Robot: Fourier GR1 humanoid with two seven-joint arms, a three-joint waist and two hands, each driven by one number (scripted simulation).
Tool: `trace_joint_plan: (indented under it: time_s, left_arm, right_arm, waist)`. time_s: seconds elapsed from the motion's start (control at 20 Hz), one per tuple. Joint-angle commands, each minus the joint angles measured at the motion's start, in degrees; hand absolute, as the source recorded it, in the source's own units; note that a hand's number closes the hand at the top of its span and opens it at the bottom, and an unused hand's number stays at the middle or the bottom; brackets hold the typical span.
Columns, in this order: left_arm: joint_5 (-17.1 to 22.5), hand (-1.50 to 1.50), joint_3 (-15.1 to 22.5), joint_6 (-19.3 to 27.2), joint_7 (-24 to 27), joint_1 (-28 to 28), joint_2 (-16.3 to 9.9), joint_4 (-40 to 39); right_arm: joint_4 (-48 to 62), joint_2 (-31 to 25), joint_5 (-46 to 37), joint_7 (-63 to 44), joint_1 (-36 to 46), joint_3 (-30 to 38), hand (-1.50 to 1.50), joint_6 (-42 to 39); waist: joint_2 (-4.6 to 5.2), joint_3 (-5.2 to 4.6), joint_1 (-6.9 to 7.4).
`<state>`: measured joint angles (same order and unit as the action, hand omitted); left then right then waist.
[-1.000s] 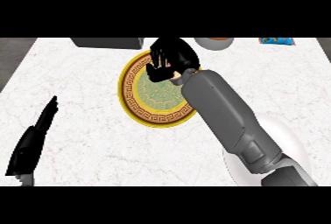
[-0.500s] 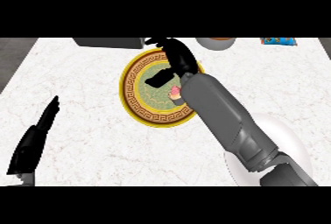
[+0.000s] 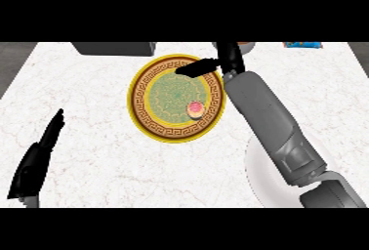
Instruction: Pick the cupcake from the plate and place it in the plate
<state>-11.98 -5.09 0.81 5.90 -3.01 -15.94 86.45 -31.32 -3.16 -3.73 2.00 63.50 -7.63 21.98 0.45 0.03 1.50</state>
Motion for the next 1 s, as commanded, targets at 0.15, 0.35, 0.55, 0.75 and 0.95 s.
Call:
trace_joint_plan:
  time_s: [0.15,0.35,0.55,0.75,0.95]
  left_arm:
    - [1.8,0.0,-2.6,-1.5,2.9,1.0,-1.2,-3.2]
    - [2.1,0.0,-3.0,-2.7,-2.9,2.2,-2.0,0.4]
    - [0.3,0.0,-1.2,-1.1,-0.8,1.6,0.2,0.1]
    - [-1.0,0.0,-1.0,-0.2,1.6,-2.1,0.9,1.4]
    - [0.2,0.0,-2.8,-2.2,2.9,0.2,-0.4,-2.5]
  right_arm:
    - [0.6,-6.8,8.9,12.1,-4.8,10.7,-1.5,-8.8]
    - [2.6,-11.1,9.5,18.4,-6.8,12.4,-1.5,-15.3]
    - [6.6,-17.6,9.5,23.8,-6.4,14.4,-1.5,-22.1]
    - [12.1,-21.4,8.5,28.2,-6.2,15.2,-1.5,-26.5]
    - [15.7,-19.3,7.9,31.2,-6.3,16.3,-1.5,-24.5]
  waist:
    - [0.09,0.0,-0.43]
    - [-0.07,0.02,-0.55]
    - [0.15,0.03,-0.14]
    - [0.28,0.04,0.56]
    - [0.25,0.03,0.43]
